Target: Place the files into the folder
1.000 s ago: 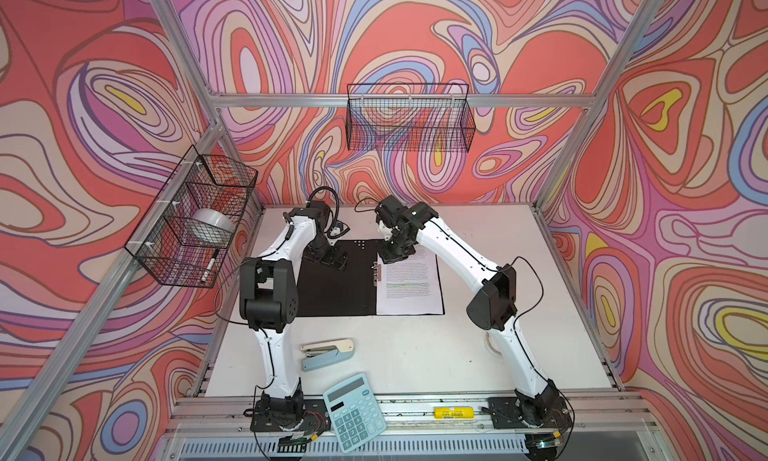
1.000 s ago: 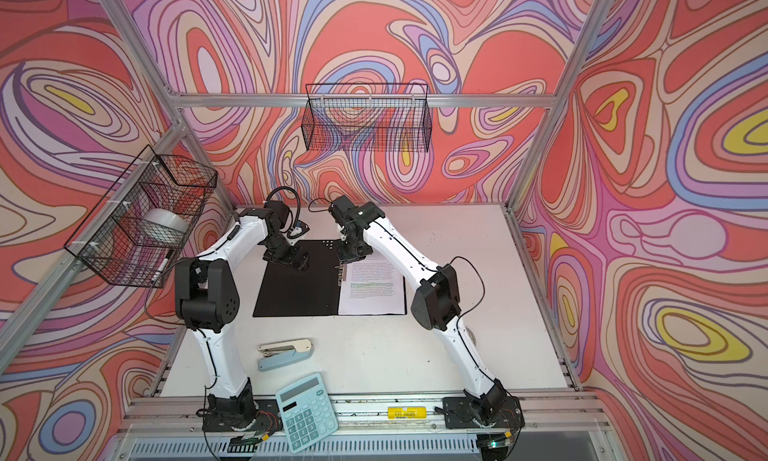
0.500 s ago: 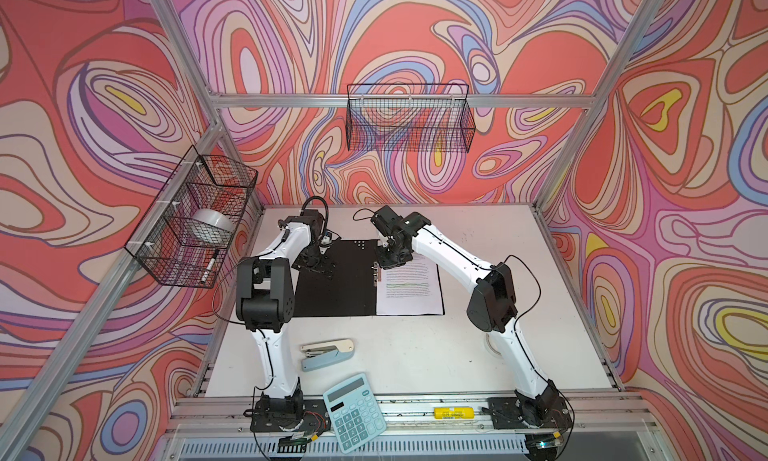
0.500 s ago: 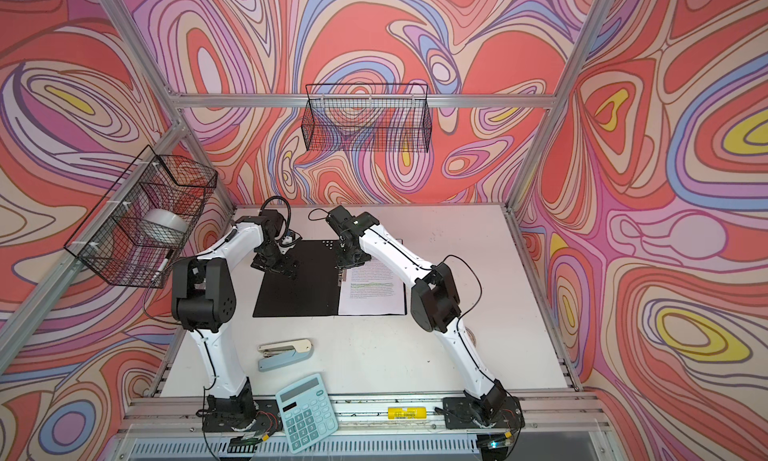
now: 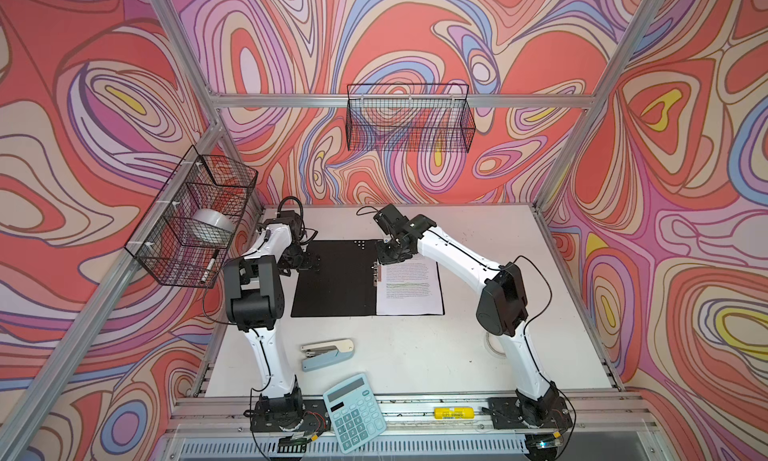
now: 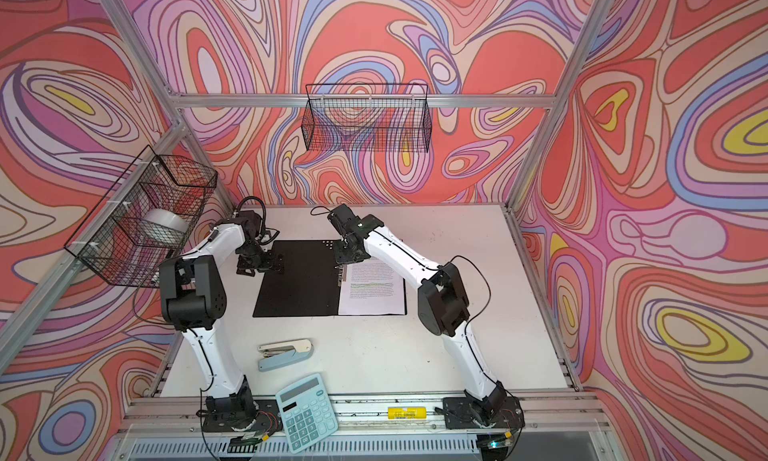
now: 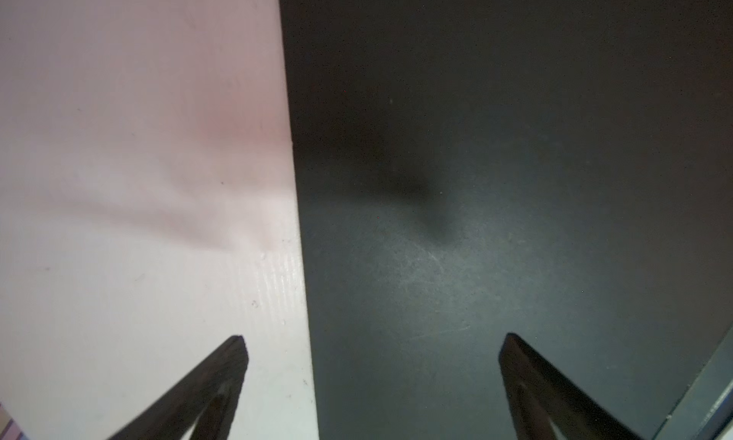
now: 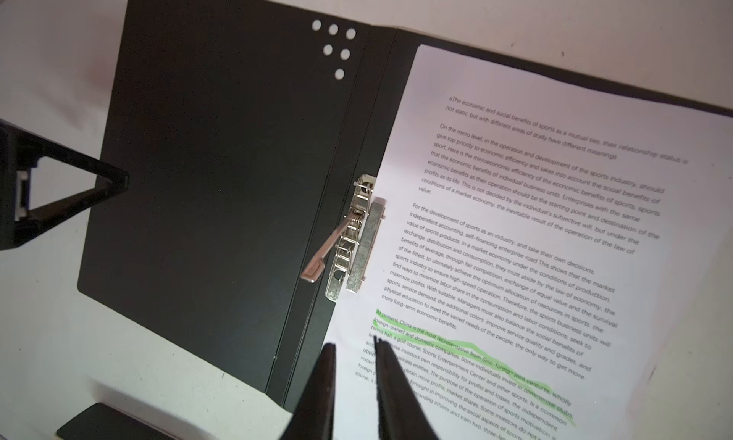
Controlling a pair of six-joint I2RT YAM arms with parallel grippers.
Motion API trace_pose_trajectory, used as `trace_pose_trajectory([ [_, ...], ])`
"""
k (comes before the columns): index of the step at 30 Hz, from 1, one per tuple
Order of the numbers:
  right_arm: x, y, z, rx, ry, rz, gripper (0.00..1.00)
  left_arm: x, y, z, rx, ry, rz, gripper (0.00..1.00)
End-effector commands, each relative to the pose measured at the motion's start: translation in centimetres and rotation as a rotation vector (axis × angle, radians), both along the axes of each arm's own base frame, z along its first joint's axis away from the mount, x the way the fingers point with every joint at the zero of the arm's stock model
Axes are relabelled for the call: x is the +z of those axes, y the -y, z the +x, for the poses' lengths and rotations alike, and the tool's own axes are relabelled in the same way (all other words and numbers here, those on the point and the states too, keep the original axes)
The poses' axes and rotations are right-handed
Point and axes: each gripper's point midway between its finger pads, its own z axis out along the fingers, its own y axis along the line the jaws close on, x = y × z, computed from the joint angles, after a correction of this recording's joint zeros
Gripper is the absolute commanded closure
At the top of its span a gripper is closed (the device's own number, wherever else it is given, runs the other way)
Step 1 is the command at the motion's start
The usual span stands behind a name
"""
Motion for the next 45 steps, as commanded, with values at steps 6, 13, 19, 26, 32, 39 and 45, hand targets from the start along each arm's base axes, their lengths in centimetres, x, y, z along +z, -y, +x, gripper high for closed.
trace_pose_trajectory([
  [6, 2.2, 0.3, 0.2, -0.011, 0.057, 0.017, 0.80, -2.3, 0.8, -0.8, 0.023, -0.100, -0.069, 0.00],
  [13, 2.5, 0.6, 0.2, -0.013, 0.059, 0.015, 0.80, -3.6, 1.5, -1.4, 0.030, -0.153, -0.108, 0.00],
  [19, 2.7, 1.0, 0.3, -0.021, 0.063, 0.016, 0.80, -3.8, 2.2, -1.8, 0.032, -0.176, -0.152, 0.00],
  [26, 2.8, 1.2, 0.3, -0.023, 0.060, 0.019, 0.80, -3.7, 3.9, -2.3, 0.020, -0.196, -0.223, 0.00],
  [32, 2.9, 1.5, 0.5, -0.025, 0.060, 0.019, 0.80, -3.7, 5.3, -2.6, -0.002, -0.198, -0.241, 0.00],
  [39, 2.9, 1.9, 0.2, -0.024, 0.055, 0.007, 0.80, -3.7, 7.4, -2.8, -0.075, -0.202, -0.225, 0.00],
  [45, 2.6, 2.4, -0.1, -0.023, 0.047, -0.007, 0.80, -3.6, 8.9, -2.7, -0.110, -0.198, -0.221, 0.00],
])
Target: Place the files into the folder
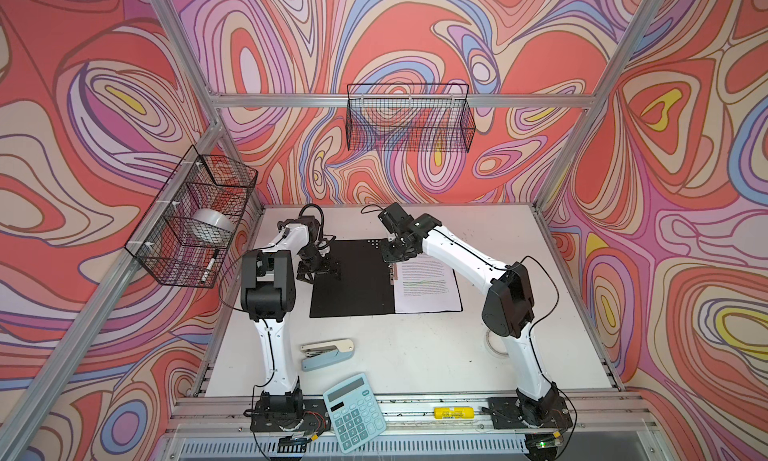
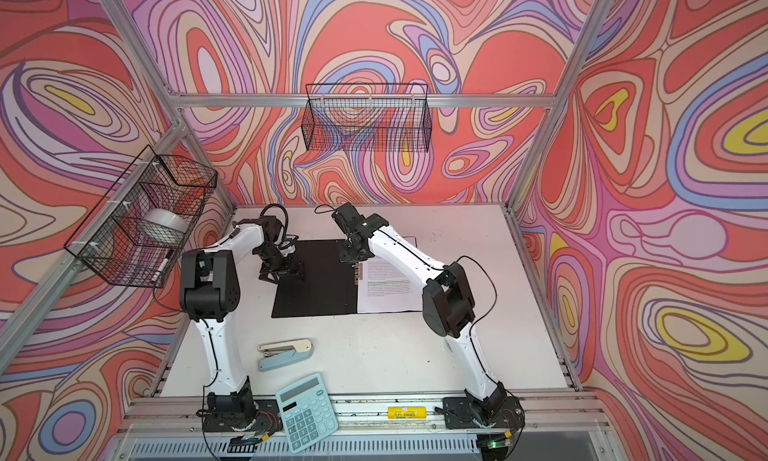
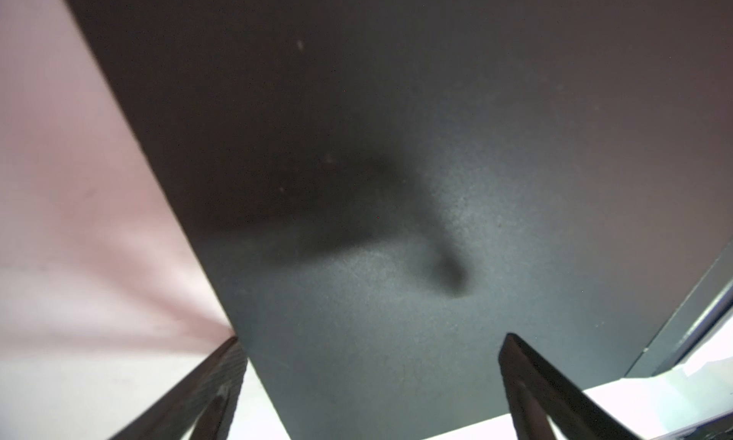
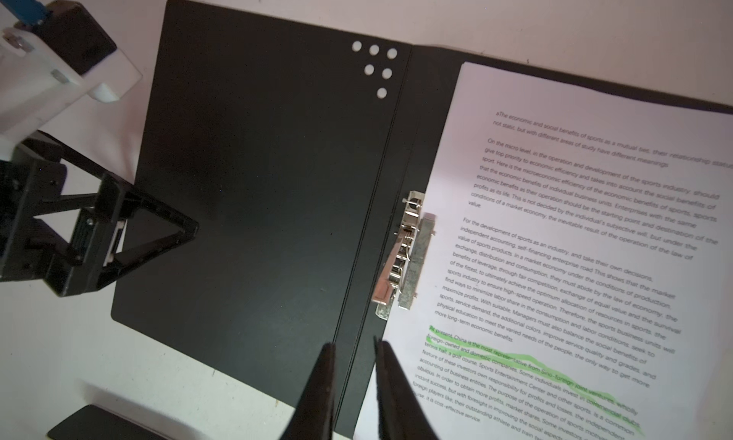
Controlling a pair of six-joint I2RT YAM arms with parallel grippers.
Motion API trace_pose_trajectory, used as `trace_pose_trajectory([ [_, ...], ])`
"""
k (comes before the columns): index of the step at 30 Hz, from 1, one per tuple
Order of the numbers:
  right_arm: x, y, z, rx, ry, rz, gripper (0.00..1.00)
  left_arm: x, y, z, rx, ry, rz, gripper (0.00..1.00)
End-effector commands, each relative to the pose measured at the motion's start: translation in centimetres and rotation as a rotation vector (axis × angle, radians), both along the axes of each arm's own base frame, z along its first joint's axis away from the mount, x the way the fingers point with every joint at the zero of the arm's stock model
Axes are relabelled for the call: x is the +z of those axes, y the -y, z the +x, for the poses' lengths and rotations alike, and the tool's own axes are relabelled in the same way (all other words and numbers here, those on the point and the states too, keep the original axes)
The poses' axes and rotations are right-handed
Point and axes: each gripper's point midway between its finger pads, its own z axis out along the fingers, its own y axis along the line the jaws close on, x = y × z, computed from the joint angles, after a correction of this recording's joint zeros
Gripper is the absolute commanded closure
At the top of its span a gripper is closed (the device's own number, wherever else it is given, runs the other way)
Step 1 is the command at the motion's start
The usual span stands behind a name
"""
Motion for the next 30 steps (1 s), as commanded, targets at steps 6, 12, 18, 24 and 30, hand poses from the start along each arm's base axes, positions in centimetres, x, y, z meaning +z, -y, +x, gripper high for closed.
trace_pose_trajectory([
  [6, 2.0, 1.6, -0.2, -0.010, 0.038, -0.027, 0.80, -0.8, 2.8, -1.6, -0.055, -0.061, -0.058, 0.00],
  [12, 1.9, 2.0, 0.2, -0.016, 0.046, -0.042, 0.80, 0.0, 1.9, -1.5, -0.108, -0.033, 0.010, 0.00],
  [18, 2.3, 2.1, 0.6, -0.003, 0.057, -0.068, 0.80, 4.7, 0.3, 0.1, -0.199, 0.083, 0.104, 0.00],
  [24, 1.1, 2.3, 1.1, 0.021, 0.048, -0.118, 0.80, 9.0, 2.5, 1.9, -0.237, 0.170, 0.024, 0.00],
  [30, 0.2, 2.5, 1.3, 0.028, 0.026, -0.123, 0.80, 7.9, 5.5, 1.7, -0.303, 0.160, -0.001, 0.00],
])
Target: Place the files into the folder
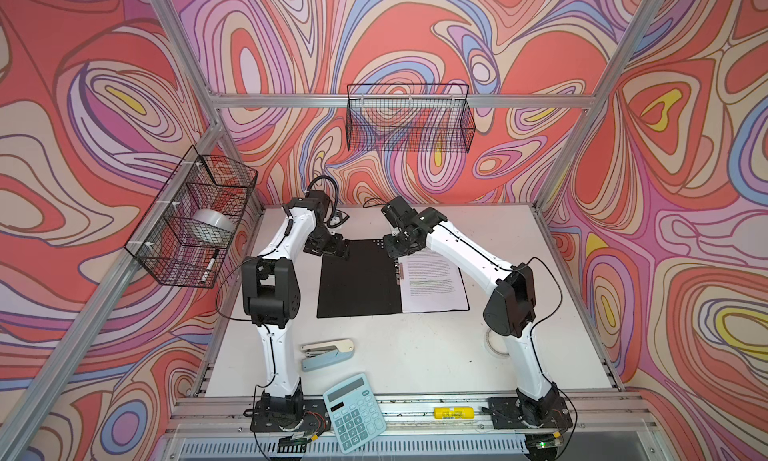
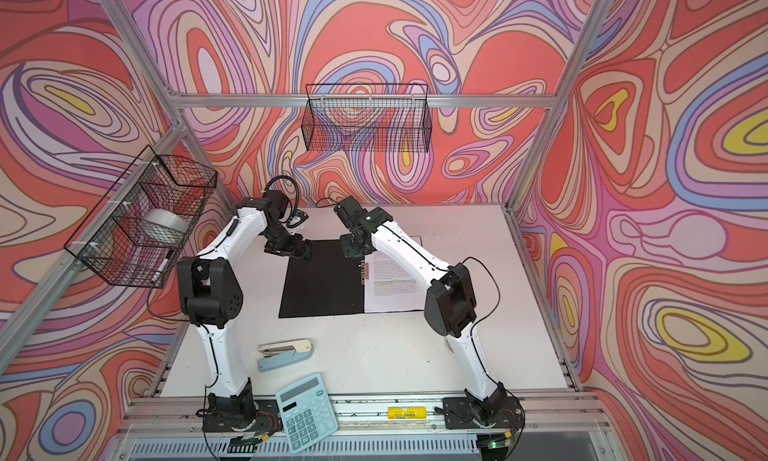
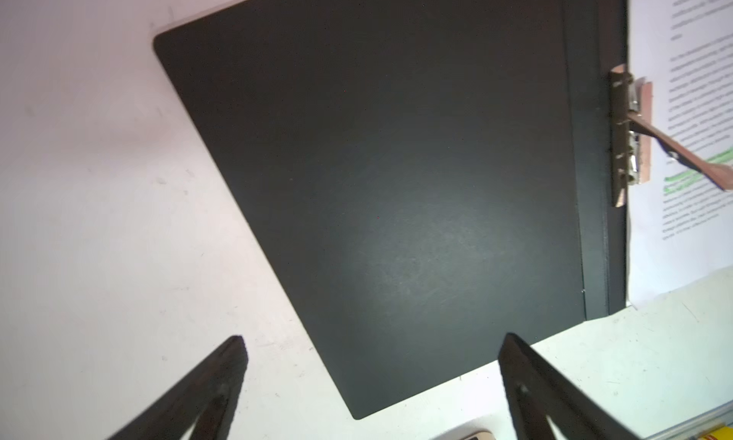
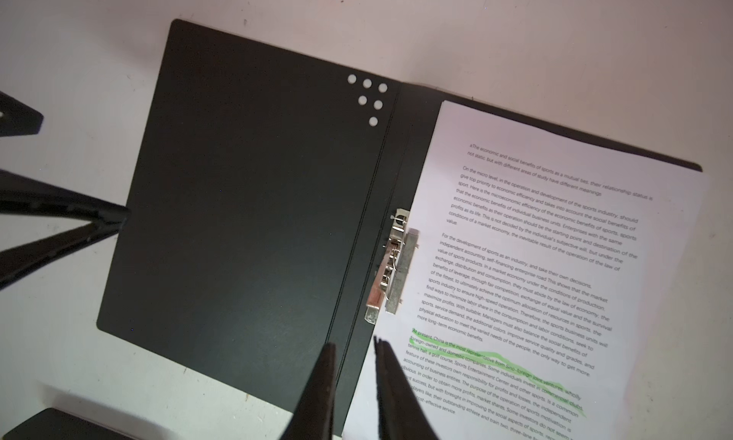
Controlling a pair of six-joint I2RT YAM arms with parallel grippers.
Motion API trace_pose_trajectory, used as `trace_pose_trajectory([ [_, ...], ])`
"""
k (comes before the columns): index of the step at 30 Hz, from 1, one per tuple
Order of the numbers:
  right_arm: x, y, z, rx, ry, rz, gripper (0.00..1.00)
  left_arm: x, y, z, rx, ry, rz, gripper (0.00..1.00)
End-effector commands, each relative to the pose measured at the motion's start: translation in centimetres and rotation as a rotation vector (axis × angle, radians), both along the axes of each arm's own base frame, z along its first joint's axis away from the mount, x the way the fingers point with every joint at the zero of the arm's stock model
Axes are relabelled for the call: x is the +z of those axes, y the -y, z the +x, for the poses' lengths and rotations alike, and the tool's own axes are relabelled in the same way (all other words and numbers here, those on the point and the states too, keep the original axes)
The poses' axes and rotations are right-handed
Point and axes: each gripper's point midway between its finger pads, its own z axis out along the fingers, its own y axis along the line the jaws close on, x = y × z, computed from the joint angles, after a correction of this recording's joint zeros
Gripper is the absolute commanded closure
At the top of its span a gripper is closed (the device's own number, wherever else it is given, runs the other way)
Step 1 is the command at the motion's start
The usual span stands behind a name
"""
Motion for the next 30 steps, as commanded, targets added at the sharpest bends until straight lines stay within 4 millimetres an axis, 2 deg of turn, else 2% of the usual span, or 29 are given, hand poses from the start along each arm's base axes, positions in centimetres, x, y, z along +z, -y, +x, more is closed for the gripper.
trace_pose_trajectory([
  [1, -1.9, 0.7, 0.3, 0.002, -0.032, -0.046, 0.80, -1.0, 1.8, -1.8, -0.067, -0.065, -0.012, 0.00],
  [6, -3.1, 0.8, 0.4, 0.008, -0.067, -0.048, 0.81, -2.5, 3.7, -1.9, -0.110, -0.082, 0.004, 0.00],
  [17, -2.9, 0.5, 0.1, 0.034, -0.082, -0.035, 0.81, -4.0, 5.3, -2.3, -0.134, -0.070, 0.036, 0.02],
  [30, -4.4, -0.1, 0.0, 0.048, -0.124, -0.033, 0.82, -6.6, 4.6, -2.6, -0.137, -0.086, 0.118, 0.04],
])
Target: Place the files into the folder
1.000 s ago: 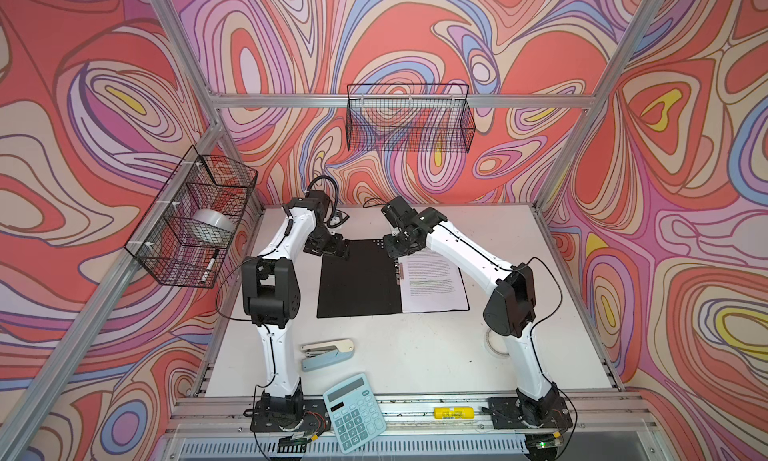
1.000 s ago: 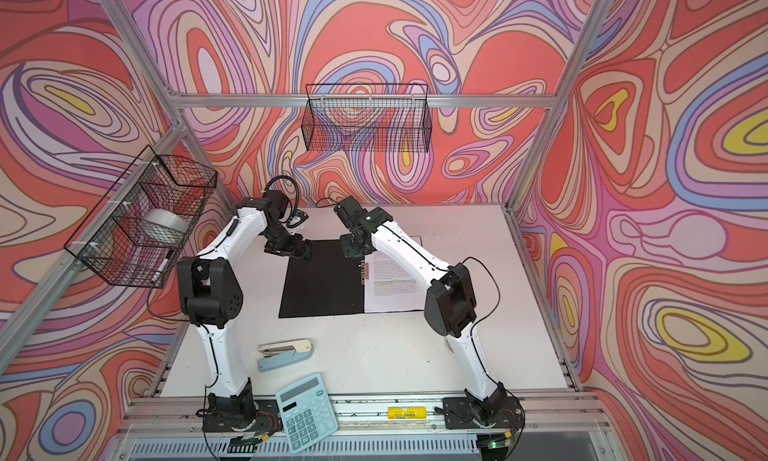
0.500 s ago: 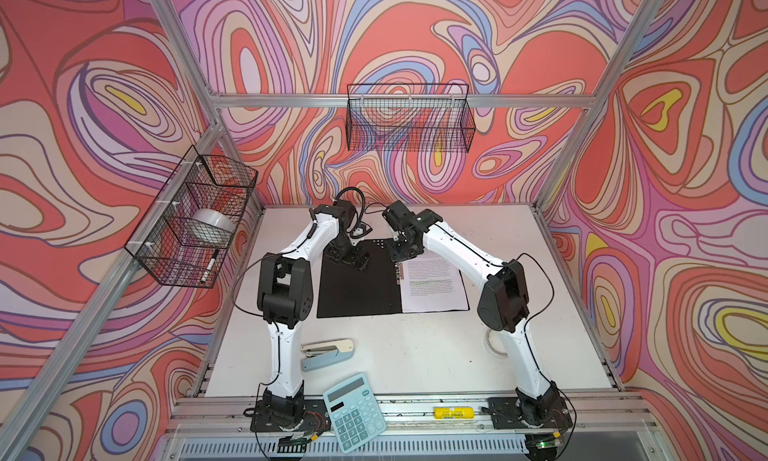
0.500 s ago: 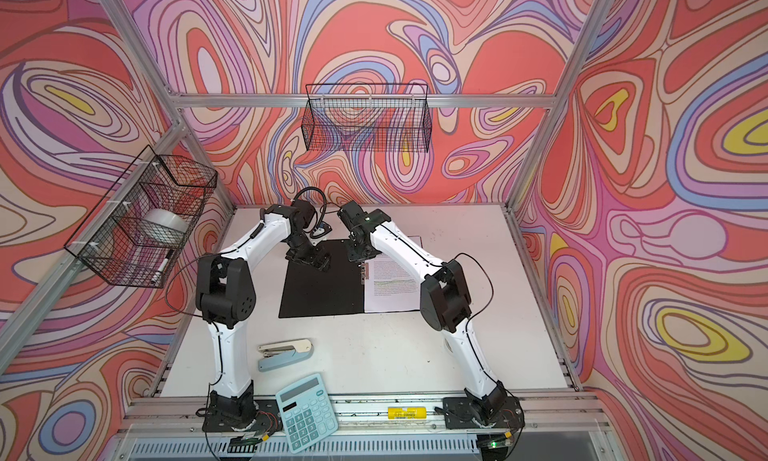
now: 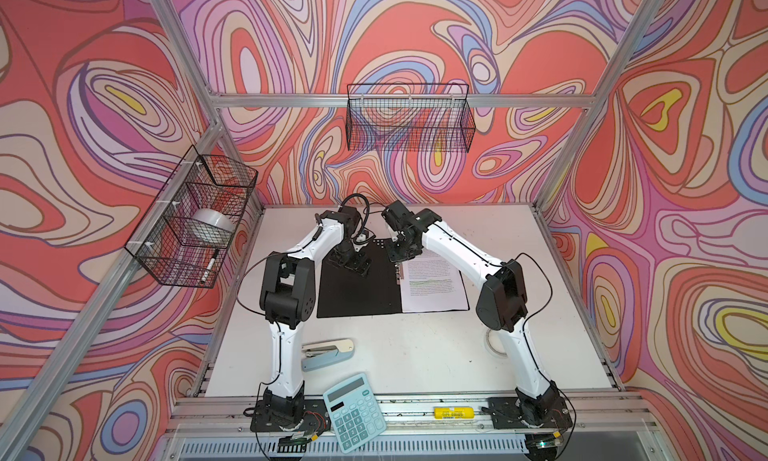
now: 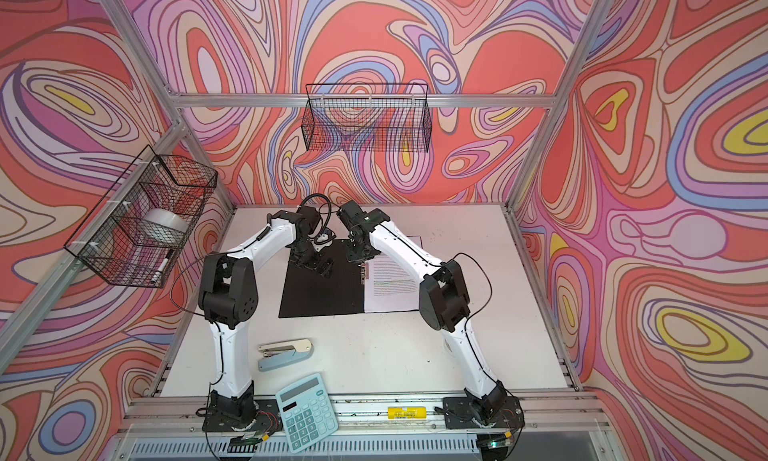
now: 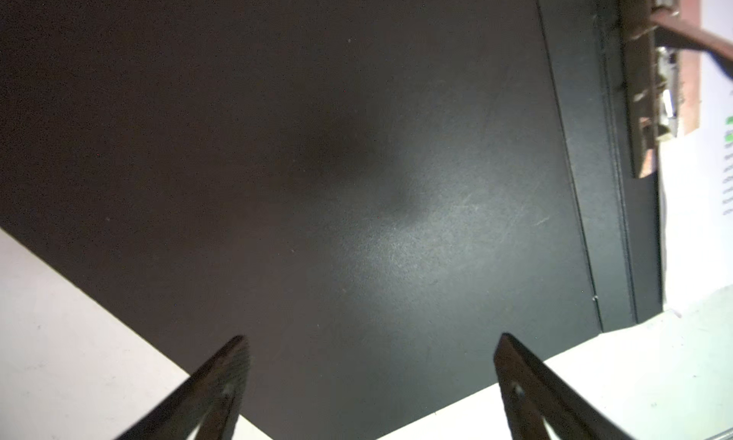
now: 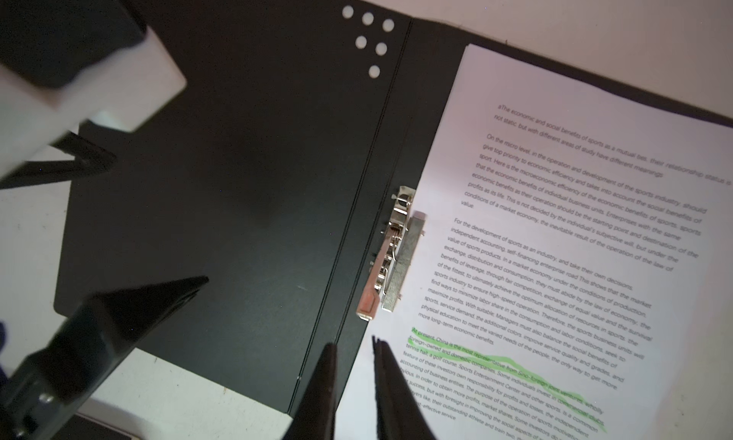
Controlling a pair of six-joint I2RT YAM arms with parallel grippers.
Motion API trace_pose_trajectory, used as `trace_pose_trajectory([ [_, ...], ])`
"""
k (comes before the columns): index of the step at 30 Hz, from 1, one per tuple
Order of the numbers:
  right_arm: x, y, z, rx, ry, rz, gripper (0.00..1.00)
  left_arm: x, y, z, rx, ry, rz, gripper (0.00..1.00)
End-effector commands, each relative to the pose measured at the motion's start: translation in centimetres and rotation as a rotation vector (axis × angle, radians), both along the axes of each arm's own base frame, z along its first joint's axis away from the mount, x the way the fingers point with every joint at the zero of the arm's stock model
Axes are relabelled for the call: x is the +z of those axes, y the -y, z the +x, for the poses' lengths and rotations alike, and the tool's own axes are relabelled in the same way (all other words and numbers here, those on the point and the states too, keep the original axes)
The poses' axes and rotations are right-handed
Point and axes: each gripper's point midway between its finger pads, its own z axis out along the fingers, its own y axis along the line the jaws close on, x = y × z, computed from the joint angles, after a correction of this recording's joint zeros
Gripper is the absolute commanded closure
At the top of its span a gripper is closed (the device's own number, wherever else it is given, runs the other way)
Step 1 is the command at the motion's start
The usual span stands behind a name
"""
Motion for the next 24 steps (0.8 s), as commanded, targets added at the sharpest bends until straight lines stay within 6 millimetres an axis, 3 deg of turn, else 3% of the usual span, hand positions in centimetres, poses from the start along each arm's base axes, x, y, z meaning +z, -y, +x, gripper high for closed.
trace_pose_trajectory([
  [1, -0.8, -0.3, 0.1, 0.013, -0.019, -0.004, 0.82, -1.6, -0.6, -0.1, 0.000, -0.022, 0.041, 0.05],
  [24, -3.1, -0.3, -0.1, 0.036, -0.063, -0.045, 0.84, -2.7, -0.8, 0.0, 0.036, -0.046, 0.047, 0.06],
])
